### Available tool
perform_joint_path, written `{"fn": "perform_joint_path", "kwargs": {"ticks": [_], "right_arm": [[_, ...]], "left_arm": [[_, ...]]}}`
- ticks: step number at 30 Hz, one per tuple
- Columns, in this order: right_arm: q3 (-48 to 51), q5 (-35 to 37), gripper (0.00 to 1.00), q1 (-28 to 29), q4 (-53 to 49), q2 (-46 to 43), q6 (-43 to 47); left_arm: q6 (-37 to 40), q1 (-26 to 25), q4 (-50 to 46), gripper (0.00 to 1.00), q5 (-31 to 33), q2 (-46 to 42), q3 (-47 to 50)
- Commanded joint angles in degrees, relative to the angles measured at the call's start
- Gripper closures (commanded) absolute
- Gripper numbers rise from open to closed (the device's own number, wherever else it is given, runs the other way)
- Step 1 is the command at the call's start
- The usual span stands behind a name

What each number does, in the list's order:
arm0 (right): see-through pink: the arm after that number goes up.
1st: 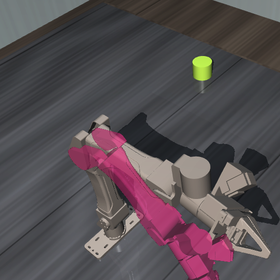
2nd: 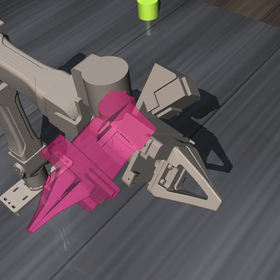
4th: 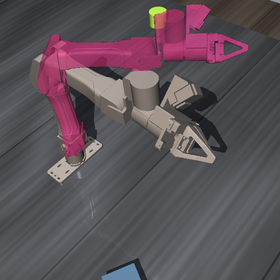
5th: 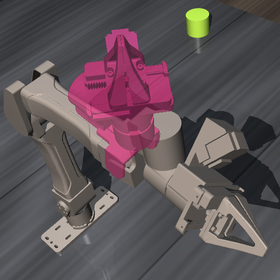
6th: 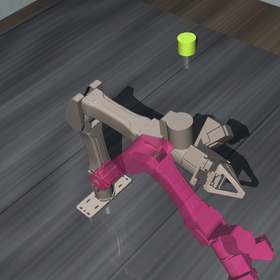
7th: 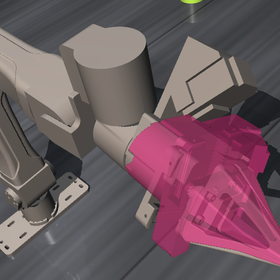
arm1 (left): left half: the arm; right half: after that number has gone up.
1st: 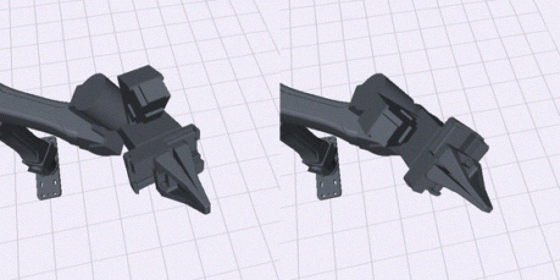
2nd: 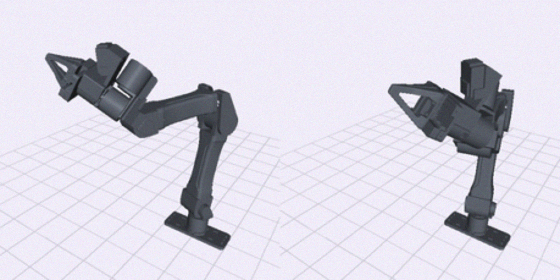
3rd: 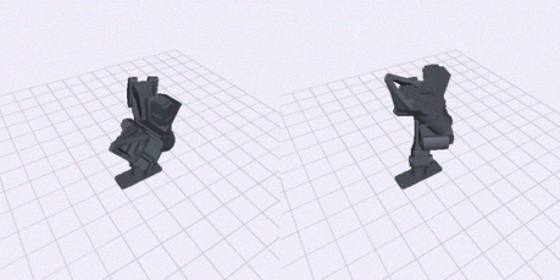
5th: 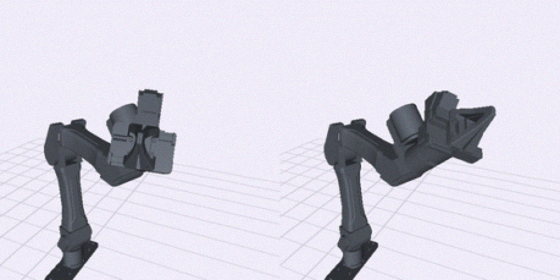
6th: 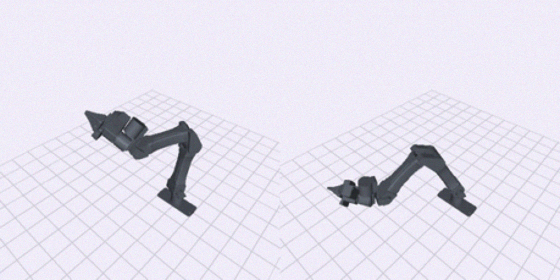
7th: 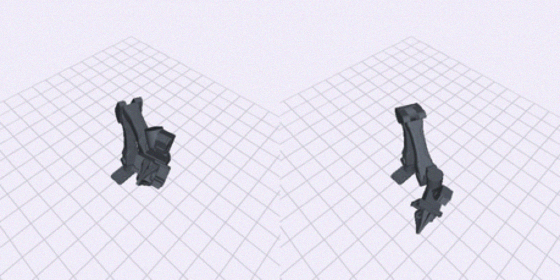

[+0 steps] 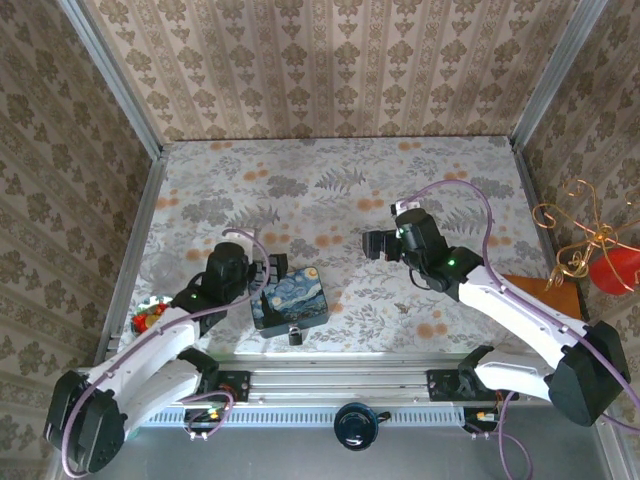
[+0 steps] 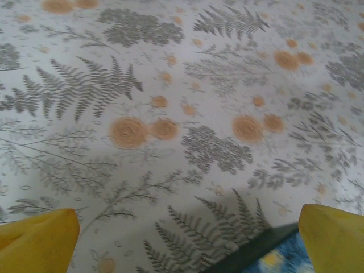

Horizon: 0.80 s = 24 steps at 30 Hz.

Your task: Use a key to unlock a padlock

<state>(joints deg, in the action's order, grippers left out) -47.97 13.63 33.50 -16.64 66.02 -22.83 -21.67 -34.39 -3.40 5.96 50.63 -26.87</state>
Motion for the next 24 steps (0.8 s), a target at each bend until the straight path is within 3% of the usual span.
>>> {"fn": "perform_joint_path", "kwargs": {"ticks": [1, 10, 24], "right_arm": [[-1.9, 3.0, 0.01, 0.3, -10.0, 0.4, -3.6], [-1.2, -2.8, 0.09, 2.9, -19.5, 4.1, -10.5], [4.3, -6.5, 0.33, 2.9, -21.8, 11.5, -16.5]], "left_arm": [[-1.9, -3.7, -6.8, 0.00, 2.6, -0.2, -3.1], [-5.7, -12.3, -9.7, 0.00, 6.6, -0.8, -1.9], [-8.8, -12.7, -5.9, 0.00, 10.9, -7.1, 4.5]]}}
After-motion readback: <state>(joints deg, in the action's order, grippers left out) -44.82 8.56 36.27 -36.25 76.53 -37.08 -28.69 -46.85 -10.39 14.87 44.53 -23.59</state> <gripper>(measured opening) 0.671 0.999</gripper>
